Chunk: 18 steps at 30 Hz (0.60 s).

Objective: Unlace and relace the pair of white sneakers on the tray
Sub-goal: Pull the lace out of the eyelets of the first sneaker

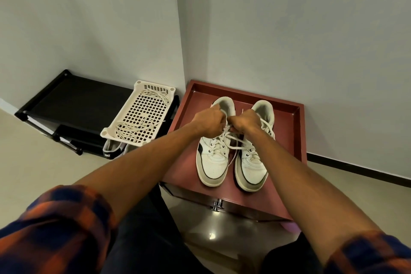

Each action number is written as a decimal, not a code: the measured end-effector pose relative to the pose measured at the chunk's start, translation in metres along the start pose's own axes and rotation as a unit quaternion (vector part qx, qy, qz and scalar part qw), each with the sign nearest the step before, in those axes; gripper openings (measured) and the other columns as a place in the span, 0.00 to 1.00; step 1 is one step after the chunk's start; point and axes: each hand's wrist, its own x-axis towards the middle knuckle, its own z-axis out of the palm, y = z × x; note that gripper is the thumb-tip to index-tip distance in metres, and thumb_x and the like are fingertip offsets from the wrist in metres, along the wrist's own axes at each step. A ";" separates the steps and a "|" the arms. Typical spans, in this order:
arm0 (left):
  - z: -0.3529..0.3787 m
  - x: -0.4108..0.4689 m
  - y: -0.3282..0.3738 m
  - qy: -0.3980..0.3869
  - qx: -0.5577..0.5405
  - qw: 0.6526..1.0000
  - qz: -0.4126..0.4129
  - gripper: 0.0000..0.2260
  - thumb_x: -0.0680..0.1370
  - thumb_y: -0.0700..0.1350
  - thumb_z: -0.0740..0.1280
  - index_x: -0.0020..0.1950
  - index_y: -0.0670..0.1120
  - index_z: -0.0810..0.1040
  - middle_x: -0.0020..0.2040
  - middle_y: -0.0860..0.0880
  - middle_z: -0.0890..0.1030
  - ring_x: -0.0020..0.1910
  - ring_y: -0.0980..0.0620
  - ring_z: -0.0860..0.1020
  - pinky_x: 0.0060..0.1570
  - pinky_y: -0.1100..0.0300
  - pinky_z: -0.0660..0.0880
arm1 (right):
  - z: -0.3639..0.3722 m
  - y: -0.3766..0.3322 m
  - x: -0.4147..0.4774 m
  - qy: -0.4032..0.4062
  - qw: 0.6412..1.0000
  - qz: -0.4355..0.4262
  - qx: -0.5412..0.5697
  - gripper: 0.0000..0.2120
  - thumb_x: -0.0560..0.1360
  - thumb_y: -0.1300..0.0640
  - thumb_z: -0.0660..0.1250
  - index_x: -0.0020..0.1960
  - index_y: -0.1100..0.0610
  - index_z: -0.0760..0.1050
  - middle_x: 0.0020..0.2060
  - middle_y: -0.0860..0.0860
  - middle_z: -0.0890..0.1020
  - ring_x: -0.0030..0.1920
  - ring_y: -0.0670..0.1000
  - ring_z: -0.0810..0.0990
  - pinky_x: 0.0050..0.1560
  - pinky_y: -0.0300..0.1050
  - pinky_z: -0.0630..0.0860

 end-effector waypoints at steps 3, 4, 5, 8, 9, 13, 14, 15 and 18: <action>-0.004 -0.007 -0.024 0.017 -0.170 0.985 -0.014 0.06 0.77 0.41 0.68 0.42 0.47 0.83 0.48 0.49 0.80 0.43 0.54 0.79 0.48 0.55 0.78 | -0.003 0.004 0.005 0.003 1.000 0.010 0.028 0.10 0.73 0.56 0.75 0.47 0.63 0.82 0.28 0.52 0.84 0.25 0.46 0.82 0.29 0.39 0.79; -0.008 -0.012 -0.034 0.016 -0.224 0.974 -0.025 0.06 0.78 0.41 0.69 0.44 0.44 0.84 0.44 0.50 0.80 0.41 0.57 0.79 0.47 0.59 0.76 | -0.004 0.004 0.006 -0.001 0.999 0.012 0.035 0.10 0.73 0.57 0.76 0.47 0.64 0.82 0.29 0.53 0.85 0.27 0.47 0.84 0.33 0.41 0.82; -0.015 -0.019 -0.046 0.006 -0.278 0.959 -0.048 0.05 0.78 0.40 0.69 0.46 0.41 0.85 0.42 0.51 0.80 0.40 0.60 0.78 0.46 0.62 0.74 | -0.005 0.005 0.009 -0.006 0.999 0.015 0.040 0.10 0.73 0.58 0.76 0.48 0.64 0.81 0.30 0.54 0.85 0.29 0.48 0.85 0.38 0.43 0.84; -0.026 -0.037 -0.086 -0.040 -0.362 0.925 -0.110 0.05 0.77 0.37 0.69 0.48 0.39 0.85 0.42 0.51 0.84 0.42 0.59 0.80 0.49 0.62 0.72 | -0.002 0.004 0.010 -0.013 0.998 0.018 0.060 0.10 0.73 0.60 0.76 0.48 0.65 0.81 0.31 0.55 0.86 0.30 0.50 0.85 0.39 0.44 0.85; -0.028 -0.041 -0.095 -0.067 -0.326 0.936 -0.113 0.05 0.77 0.37 0.69 0.48 0.40 0.85 0.41 0.52 0.84 0.42 0.59 0.80 0.50 0.61 0.73 | 0.000 0.002 0.008 -0.011 0.998 0.015 0.059 0.10 0.73 0.59 0.76 0.48 0.65 0.81 0.31 0.55 0.85 0.30 0.49 0.85 0.39 0.43 0.84; -0.021 -0.034 -0.087 -0.112 -0.084 0.983 -0.115 0.06 0.76 0.43 0.68 0.43 0.43 0.83 0.43 0.50 0.82 0.46 0.50 0.81 0.51 0.54 0.77 | 0.004 -0.002 0.006 -0.005 0.999 0.011 0.046 0.08 0.72 0.59 0.76 0.46 0.64 0.82 0.28 0.54 0.85 0.27 0.47 0.84 0.31 0.40 0.82; -0.018 -0.031 -0.075 -0.063 -0.032 0.992 -0.109 0.06 0.75 0.46 0.68 0.44 0.44 0.81 0.44 0.48 0.79 0.45 0.48 0.80 0.48 0.53 0.77 | 0.004 -0.002 0.006 -0.008 0.999 0.015 0.048 0.08 0.72 0.59 0.76 0.46 0.64 0.82 0.28 0.54 0.85 0.27 0.47 0.84 0.29 0.39 0.80; -0.014 -0.028 -0.062 0.004 -0.014 0.997 -0.078 0.07 0.74 0.46 0.68 0.48 0.44 0.81 0.46 0.48 0.77 0.45 0.47 0.79 0.46 0.53 0.77 | 0.003 -0.002 0.005 -0.009 0.998 0.019 0.052 0.08 0.72 0.59 0.76 0.46 0.64 0.82 0.28 0.54 0.84 0.27 0.47 0.84 0.28 0.38 0.79; -0.004 -0.015 -0.023 0.117 -0.085 0.989 0.025 0.21 0.73 0.43 0.65 0.65 0.50 0.77 0.52 0.49 0.73 0.50 0.50 0.75 0.48 0.56 0.75 | 0.002 0.000 0.005 -0.004 0.999 0.018 0.049 0.10 0.71 0.57 0.76 0.46 0.63 0.81 0.27 0.52 0.84 0.28 0.48 0.84 0.31 0.40 0.80</action>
